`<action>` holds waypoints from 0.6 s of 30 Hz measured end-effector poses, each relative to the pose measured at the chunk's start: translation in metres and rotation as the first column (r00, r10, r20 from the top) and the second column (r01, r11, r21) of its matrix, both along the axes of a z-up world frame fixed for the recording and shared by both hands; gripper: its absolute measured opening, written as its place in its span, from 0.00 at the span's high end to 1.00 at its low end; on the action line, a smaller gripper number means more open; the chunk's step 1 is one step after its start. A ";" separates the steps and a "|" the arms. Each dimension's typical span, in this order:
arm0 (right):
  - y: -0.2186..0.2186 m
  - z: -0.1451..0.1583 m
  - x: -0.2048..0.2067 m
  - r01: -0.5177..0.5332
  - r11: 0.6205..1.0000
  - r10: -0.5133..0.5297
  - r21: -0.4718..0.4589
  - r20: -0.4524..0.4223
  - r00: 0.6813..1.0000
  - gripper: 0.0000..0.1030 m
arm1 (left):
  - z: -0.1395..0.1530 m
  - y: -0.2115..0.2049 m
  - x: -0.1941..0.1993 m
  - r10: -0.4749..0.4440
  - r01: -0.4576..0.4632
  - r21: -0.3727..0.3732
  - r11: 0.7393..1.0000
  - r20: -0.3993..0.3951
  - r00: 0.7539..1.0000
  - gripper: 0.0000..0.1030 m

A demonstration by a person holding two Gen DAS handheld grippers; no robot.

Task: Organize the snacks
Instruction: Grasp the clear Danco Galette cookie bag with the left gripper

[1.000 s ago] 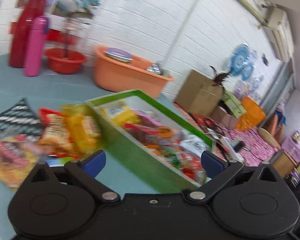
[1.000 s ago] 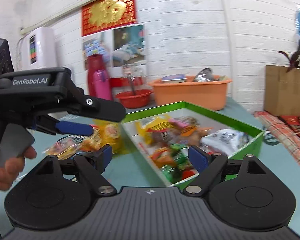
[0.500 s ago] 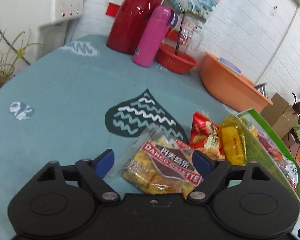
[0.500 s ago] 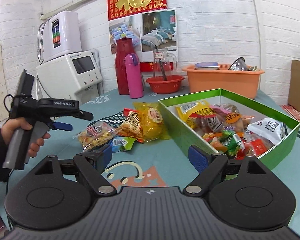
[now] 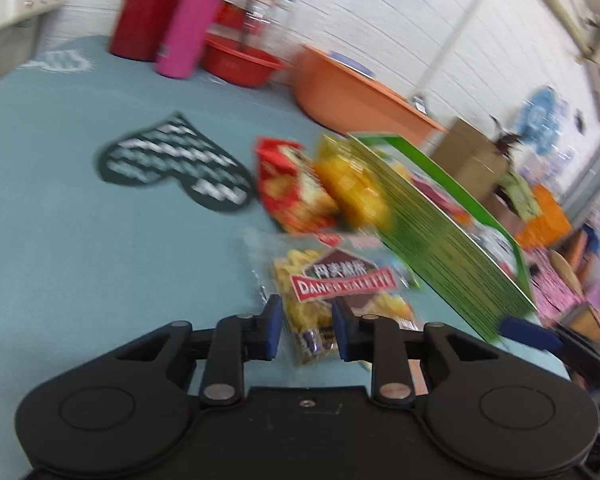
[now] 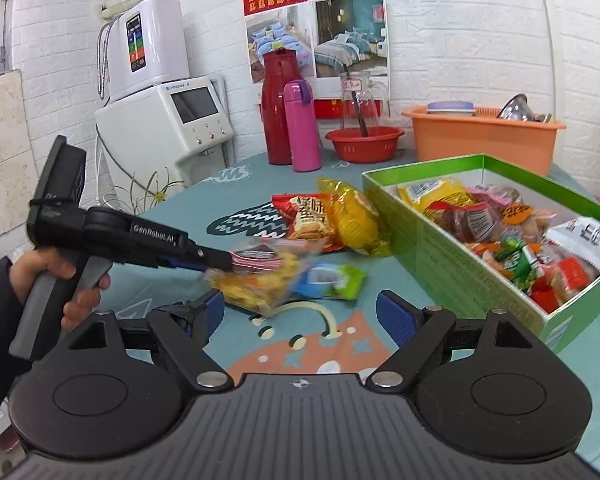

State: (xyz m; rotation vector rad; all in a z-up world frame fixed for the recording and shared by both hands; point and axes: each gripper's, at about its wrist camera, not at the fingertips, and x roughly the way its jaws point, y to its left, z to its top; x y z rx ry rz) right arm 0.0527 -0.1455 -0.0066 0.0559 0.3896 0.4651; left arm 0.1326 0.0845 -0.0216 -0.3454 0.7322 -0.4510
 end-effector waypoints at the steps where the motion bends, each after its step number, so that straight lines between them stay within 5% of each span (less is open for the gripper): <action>1: 0.002 -0.002 0.000 -0.002 1.000 0.002 -0.004 -0.008 1.000 0.00 | 0.000 -0.007 -0.006 -0.022 0.022 -0.003 1.000 0.004 1.000 0.48; 3: 0.003 -0.004 0.001 -0.001 1.000 0.001 -0.014 -0.017 1.000 0.00 | 0.001 -0.013 -0.017 -0.021 0.021 -0.012 1.000 0.018 1.000 0.36; 5: 0.001 -0.004 0.001 -0.001 1.000 0.001 -0.012 -0.019 1.000 0.00 | 0.002 -0.013 -0.023 -0.003 0.004 -0.047 0.999 0.024 1.000 0.00; 16: 0.003 -0.019 0.061 0.026 0.999 -0.028 -0.024 -0.080 0.996 0.00 | 0.000 -0.002 -0.017 0.114 -0.119 -0.175 0.977 -0.038 0.993 0.00; 18: 0.002 -0.022 0.064 -0.002 1.000 0.004 0.017 -0.113 0.994 0.12 | -0.003 -0.005 -0.012 0.120 -0.127 -0.166 0.978 -0.051 0.992 0.00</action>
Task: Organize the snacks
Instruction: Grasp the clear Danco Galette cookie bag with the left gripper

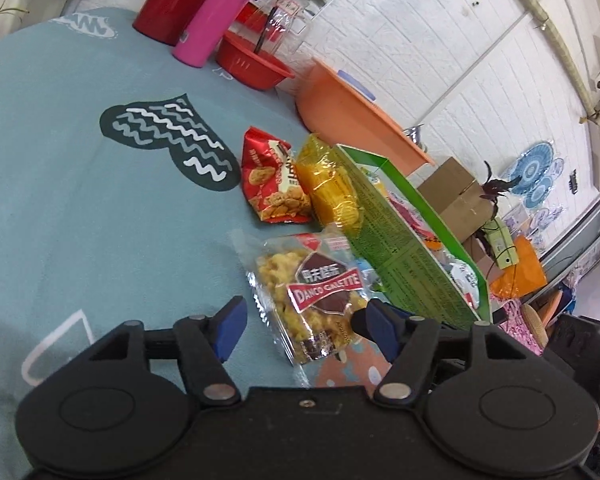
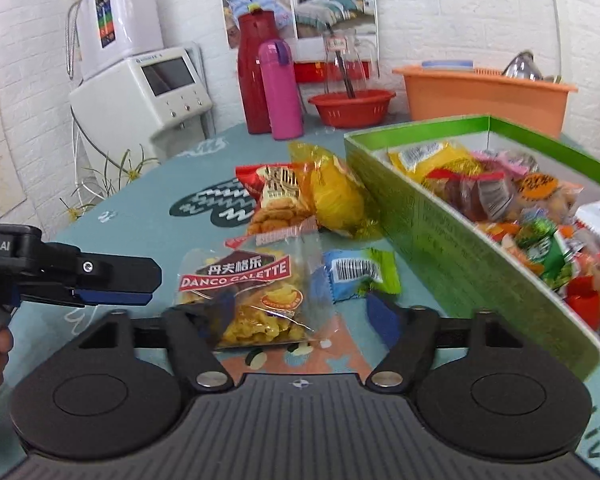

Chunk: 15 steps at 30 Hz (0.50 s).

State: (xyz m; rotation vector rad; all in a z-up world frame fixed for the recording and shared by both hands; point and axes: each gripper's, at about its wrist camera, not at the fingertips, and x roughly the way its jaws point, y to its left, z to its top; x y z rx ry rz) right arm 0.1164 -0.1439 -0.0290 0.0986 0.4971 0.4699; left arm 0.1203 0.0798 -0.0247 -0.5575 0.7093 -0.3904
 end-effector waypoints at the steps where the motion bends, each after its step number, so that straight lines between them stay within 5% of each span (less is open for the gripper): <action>1: -0.001 0.000 -0.003 -0.015 1.000 0.015 0.023 -0.007 1.000 0.23 | -0.002 -0.001 0.001 -0.004 0.004 -0.002 1.000 -0.006 1.000 0.00; 3: -0.001 0.002 -0.012 -0.047 0.999 0.047 0.018 -0.010 0.999 0.34 | -0.004 -0.005 0.001 -0.006 0.006 0.015 1.000 -0.015 1.000 0.00; 4: -0.001 0.004 -0.018 -0.058 0.998 0.058 0.003 -0.006 0.998 0.47 | -0.005 -0.007 0.000 -0.009 0.009 0.029 1.000 -0.013 1.000 0.00; 6: 0.000 0.006 -0.028 -0.081 0.996 0.081 -0.025 0.000 0.997 0.48 | -0.007 -0.008 -0.002 -0.029 0.030 0.022 0.999 -0.023 0.999 0.08; 10: -0.005 0.003 -0.045 -0.130 0.991 0.131 -0.040 0.000 0.991 0.42 | -0.010 -0.004 -0.011 -0.011 0.012 0.024 1.000 -0.020 1.000 0.03; 15: -0.014 0.000 -0.036 -0.065 0.998 0.066 0.018 -0.039 0.997 0.36 | -0.007 0.001 -0.010 0.018 -0.018 -0.010 1.000 -0.026 0.999 0.00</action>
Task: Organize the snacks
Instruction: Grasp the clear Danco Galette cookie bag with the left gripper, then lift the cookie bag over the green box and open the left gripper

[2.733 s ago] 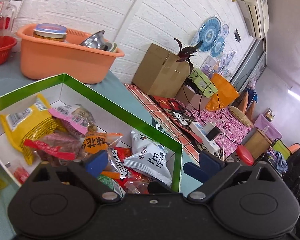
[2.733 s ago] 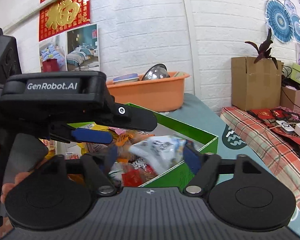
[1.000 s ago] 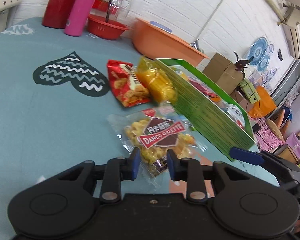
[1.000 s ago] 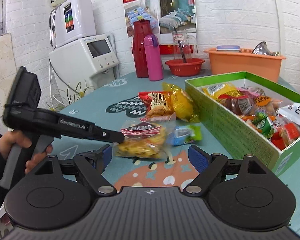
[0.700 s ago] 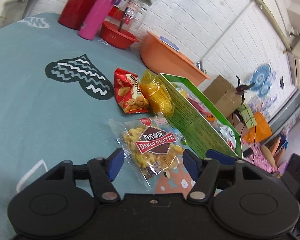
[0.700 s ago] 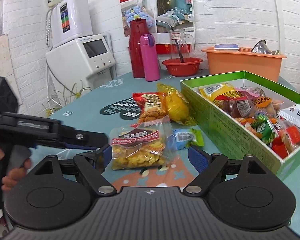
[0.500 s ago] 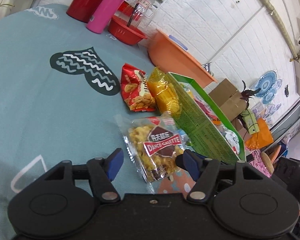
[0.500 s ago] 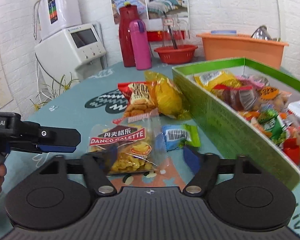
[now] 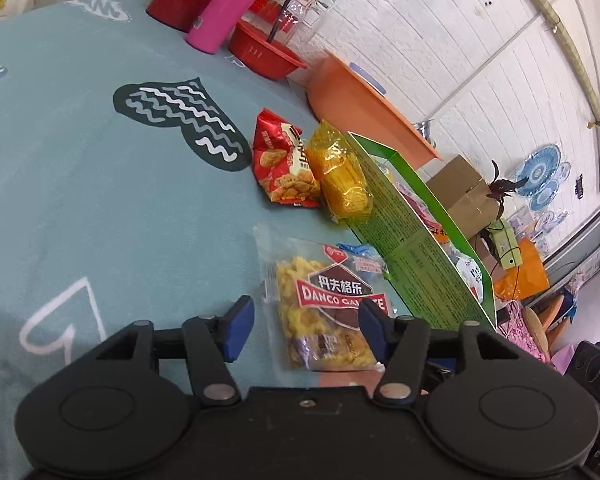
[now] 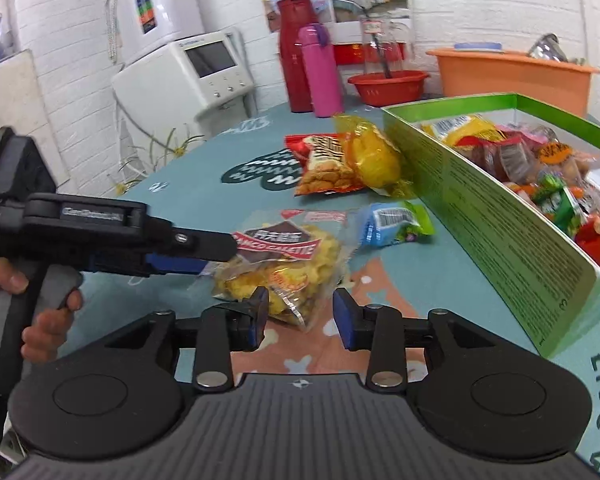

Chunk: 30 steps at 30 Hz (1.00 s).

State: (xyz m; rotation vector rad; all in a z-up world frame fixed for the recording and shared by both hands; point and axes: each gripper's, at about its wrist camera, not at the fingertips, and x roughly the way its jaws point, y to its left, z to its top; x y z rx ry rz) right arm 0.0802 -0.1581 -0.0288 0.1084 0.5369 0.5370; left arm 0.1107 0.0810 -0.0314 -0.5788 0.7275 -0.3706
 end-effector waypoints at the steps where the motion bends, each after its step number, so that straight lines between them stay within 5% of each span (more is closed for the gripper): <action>1: -0.001 0.000 0.003 0.011 1.000 -0.011 0.020 -0.010 1.000 0.33 | 0.000 -0.001 0.001 -0.003 0.003 0.005 1.000 0.002 1.000 0.00; 4: 0.000 -0.001 0.005 0.017 0.999 -0.017 0.038 -0.016 1.000 0.24 | 0.000 -0.006 0.005 -0.016 0.016 0.013 1.000 -0.003 1.000 0.00; 15: 0.003 0.000 0.017 0.021 0.998 -0.020 0.062 -0.018 1.000 0.19 | -0.002 -0.011 0.005 -0.020 0.020 0.031 0.999 0.004 1.000 0.00; 17: 0.003 -0.002 0.018 0.022 0.998 -0.021 0.066 -0.022 1.000 0.22 | -0.002 -0.014 0.005 -0.026 0.026 0.051 0.998 0.014 1.000 0.00; 21: 0.008 -0.006 0.013 0.009 0.999 -0.009 0.038 -0.003 1.000 0.30 | -0.003 -0.023 0.004 -0.049 0.049 0.070 0.996 0.009 0.999 0.18; 23: 0.010 -0.007 0.011 -0.018 0.999 0.019 0.049 -0.004 1.000 0.45 | -0.003 -0.026 0.004 -0.048 0.047 0.074 0.996 0.008 0.999 0.18; 30: 0.007 0.002 -0.005 0.004 1.000 -0.006 0.031 0.047 0.999 0.51 | 0.011 -0.030 -0.005 -0.070 0.068 0.042 0.997 0.034 0.997 0.23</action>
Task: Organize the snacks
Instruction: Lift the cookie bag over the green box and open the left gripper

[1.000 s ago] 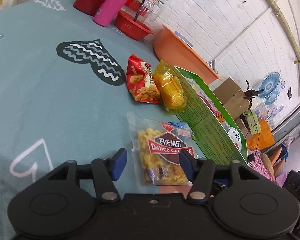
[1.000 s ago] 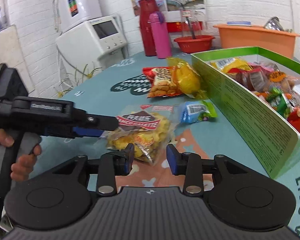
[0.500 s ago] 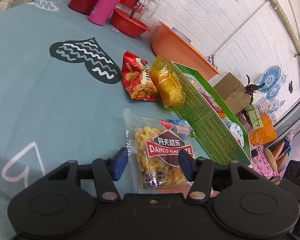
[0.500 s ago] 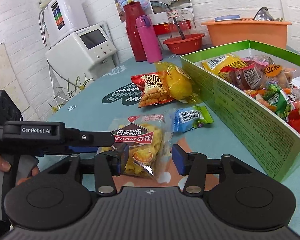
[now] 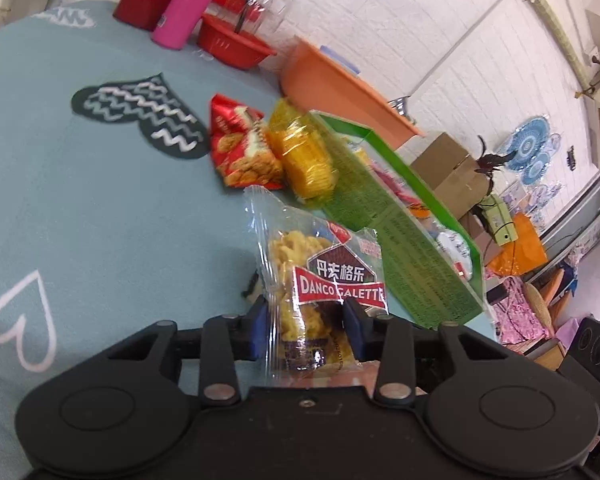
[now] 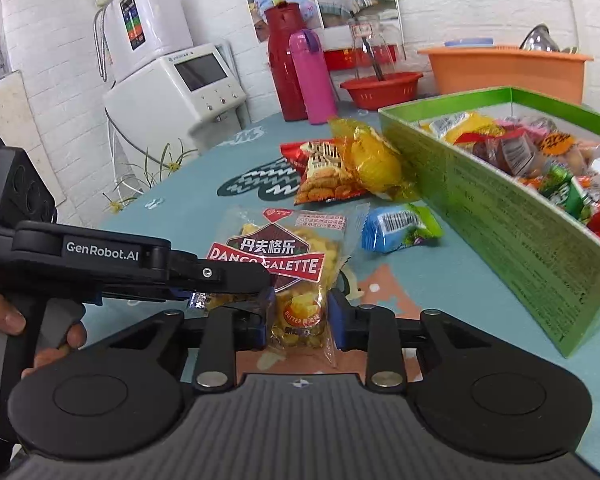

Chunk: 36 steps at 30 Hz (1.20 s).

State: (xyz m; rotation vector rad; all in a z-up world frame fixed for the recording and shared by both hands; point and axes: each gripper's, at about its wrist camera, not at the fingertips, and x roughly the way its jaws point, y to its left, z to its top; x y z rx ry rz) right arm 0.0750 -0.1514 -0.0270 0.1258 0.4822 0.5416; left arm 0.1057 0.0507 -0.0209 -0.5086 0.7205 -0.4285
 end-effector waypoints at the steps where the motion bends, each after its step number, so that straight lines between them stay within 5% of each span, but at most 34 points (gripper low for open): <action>1: -0.003 0.004 -0.003 0.007 1.000 -0.007 0.007 0.015 1.000 0.51 | 0.006 -0.002 0.000 -0.008 0.008 -0.002 1.000 0.017 1.000 0.23; 10: -0.039 0.045 -0.010 0.126 0.988 -0.139 0.086 0.167 0.976 0.51 | 0.064 -0.048 0.029 -0.124 0.120 0.032 0.992 0.167 0.978 0.24; 20: -0.093 0.070 0.016 0.305 0.935 -0.340 0.179 0.214 0.916 0.50 | 0.094 -0.116 0.102 -0.302 0.283 0.113 0.953 0.241 0.922 0.19; 30: -0.100 0.070 0.078 0.354 0.913 -0.386 0.201 0.153 0.910 0.51 | 0.078 -0.116 0.164 -0.275 0.256 0.115 0.960 0.205 0.939 0.18; 36: -0.091 0.050 0.112 0.329 0.936 -0.337 0.125 0.048 0.940 0.43 | 0.053 -0.108 0.185 -0.183 0.149 0.206 0.967 0.160 0.970 0.00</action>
